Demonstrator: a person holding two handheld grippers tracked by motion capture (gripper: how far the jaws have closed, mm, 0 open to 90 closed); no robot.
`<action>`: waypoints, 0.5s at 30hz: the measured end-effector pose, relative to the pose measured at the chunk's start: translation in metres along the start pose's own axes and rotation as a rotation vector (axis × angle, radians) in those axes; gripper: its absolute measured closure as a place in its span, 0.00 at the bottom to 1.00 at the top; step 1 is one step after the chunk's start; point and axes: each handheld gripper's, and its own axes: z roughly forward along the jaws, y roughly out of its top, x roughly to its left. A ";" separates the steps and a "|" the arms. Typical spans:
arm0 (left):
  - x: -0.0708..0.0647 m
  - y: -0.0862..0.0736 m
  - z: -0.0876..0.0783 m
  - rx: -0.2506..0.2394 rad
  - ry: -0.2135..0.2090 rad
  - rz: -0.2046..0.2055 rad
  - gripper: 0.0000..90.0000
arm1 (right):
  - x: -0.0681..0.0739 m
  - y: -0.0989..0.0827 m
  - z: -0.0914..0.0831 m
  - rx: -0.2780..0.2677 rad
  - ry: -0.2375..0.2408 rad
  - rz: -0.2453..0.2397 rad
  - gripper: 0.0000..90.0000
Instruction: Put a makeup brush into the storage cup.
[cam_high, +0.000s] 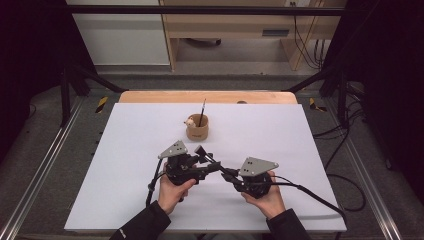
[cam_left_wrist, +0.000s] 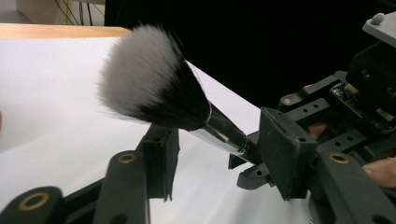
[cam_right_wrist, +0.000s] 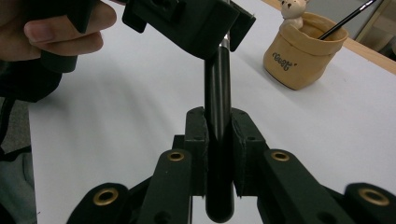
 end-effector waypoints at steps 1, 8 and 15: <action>0.000 0.000 0.000 -0.002 -0.005 -0.004 0.56 | 0.000 0.000 0.000 0.000 0.000 0.000 0.88; 0.001 0.000 -0.001 -0.005 -0.020 -0.018 0.64 | 0.001 0.000 0.001 0.000 0.005 -0.002 0.88; 0.001 0.000 -0.002 -0.008 -0.038 -0.031 0.68 | 0.001 -0.001 0.001 -0.004 0.009 -0.001 0.88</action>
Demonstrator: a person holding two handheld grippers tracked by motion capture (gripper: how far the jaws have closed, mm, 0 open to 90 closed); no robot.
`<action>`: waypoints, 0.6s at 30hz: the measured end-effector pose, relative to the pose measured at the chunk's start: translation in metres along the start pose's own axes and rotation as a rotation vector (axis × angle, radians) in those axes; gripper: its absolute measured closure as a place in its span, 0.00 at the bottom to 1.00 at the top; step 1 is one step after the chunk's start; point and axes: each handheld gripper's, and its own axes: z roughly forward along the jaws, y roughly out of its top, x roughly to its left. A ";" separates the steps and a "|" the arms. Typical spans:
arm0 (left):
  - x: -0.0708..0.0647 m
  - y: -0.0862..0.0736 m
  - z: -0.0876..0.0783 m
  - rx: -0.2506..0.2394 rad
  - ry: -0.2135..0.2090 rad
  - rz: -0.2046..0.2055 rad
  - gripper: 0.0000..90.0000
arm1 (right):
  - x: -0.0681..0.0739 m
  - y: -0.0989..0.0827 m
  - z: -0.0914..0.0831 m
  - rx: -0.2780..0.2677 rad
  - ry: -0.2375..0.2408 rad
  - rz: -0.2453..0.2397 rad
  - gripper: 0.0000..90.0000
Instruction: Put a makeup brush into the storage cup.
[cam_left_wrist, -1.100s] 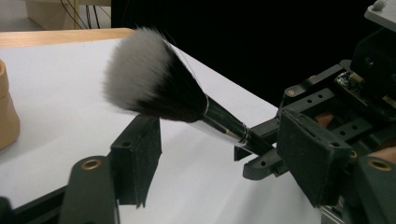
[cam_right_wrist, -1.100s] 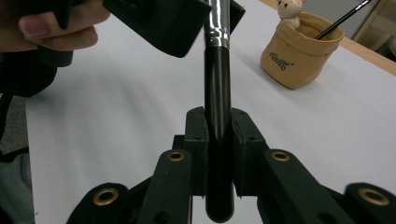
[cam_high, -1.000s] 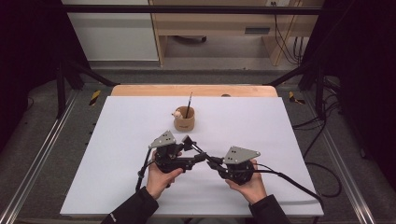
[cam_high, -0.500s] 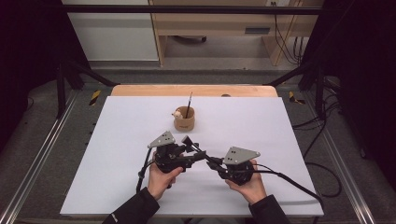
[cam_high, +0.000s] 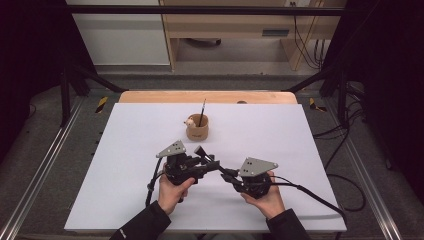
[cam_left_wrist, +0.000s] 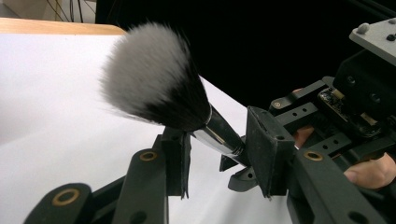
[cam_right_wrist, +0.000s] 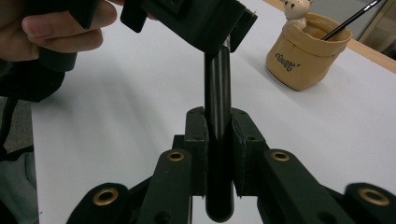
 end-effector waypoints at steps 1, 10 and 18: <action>0.000 0.000 0.000 -0.001 -0.001 -0.002 0.68 | 0.000 0.000 0.000 0.000 0.000 0.000 0.88; 0.001 0.001 -0.003 -0.018 -0.008 -0.017 0.70 | 0.000 0.000 0.001 -0.003 0.012 0.000 0.88; 0.001 0.001 -0.004 -0.024 -0.021 -0.024 0.75 | 0.001 -0.001 0.002 0.004 0.019 -0.001 0.88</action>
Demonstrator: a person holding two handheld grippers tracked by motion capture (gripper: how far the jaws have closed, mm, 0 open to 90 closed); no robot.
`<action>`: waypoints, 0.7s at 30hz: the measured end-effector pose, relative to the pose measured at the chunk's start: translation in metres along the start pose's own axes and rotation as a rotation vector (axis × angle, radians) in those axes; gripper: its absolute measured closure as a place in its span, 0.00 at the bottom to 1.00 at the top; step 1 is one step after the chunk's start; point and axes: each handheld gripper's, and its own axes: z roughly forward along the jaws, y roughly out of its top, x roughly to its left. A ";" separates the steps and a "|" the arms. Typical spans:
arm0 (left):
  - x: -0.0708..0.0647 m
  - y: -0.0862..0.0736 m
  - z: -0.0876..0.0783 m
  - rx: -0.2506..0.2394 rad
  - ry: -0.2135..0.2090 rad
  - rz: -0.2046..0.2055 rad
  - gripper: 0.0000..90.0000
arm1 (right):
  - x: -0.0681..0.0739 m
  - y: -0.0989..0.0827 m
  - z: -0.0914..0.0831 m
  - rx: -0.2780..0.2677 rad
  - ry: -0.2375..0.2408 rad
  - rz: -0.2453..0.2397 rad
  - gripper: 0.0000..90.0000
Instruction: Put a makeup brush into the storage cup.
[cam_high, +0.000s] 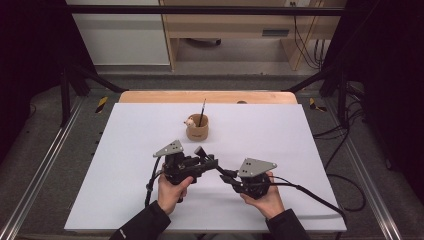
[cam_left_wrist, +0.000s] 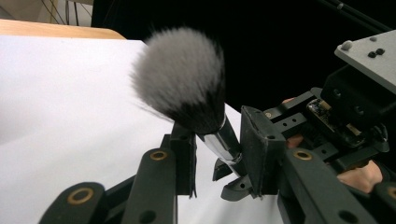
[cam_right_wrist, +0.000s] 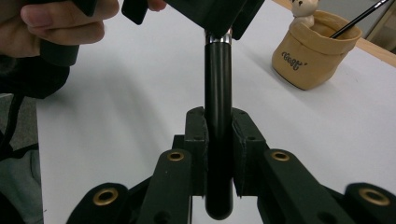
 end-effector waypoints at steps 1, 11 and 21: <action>0.000 0.000 0.000 0.000 -0.004 -0.001 0.75 | 0.000 0.000 0.000 0.001 0.000 0.000 0.88; -0.002 0.000 0.000 -0.007 -0.027 0.002 0.80 | 0.000 -0.001 0.002 0.000 0.001 -0.002 0.88; -0.005 0.000 0.000 -0.005 -0.049 0.009 0.84 | 0.001 -0.001 0.003 0.005 0.004 -0.005 0.87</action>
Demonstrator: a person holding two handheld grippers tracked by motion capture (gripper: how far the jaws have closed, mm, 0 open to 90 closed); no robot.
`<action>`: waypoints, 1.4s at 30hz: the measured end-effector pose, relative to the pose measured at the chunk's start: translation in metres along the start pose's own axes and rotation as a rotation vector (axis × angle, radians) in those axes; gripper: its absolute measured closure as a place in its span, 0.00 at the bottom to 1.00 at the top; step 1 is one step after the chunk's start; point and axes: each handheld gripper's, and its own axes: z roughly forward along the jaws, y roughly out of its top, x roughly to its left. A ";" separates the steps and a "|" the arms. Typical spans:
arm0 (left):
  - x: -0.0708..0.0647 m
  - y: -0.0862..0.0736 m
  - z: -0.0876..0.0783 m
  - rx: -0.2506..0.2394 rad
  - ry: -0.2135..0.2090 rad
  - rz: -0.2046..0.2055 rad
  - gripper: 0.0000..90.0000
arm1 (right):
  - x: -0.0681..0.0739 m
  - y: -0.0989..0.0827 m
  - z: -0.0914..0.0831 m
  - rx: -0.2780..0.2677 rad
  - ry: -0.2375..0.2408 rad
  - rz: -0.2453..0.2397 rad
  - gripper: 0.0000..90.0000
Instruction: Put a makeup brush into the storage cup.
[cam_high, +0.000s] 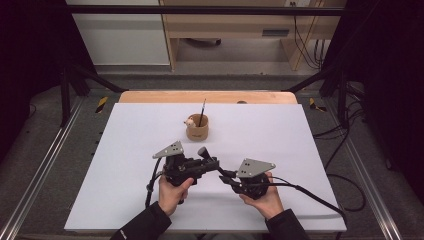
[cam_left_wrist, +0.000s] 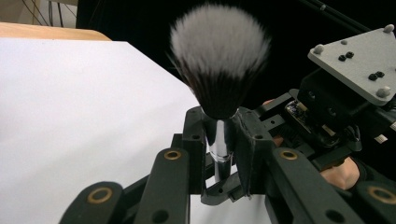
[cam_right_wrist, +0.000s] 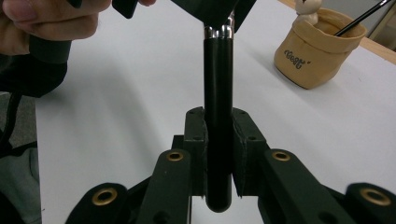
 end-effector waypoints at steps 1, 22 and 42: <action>0.000 0.000 0.000 0.000 -0.001 0.001 0.84 | 0.000 0.000 0.000 0.001 0.000 0.000 0.87; -0.007 0.005 -0.006 -0.002 0.012 0.059 0.86 | -0.001 0.002 -0.003 -0.030 0.002 0.035 0.68; -0.003 0.011 -0.019 0.012 0.113 0.100 0.86 | -0.014 0.003 -0.020 -0.061 -0.088 0.147 0.30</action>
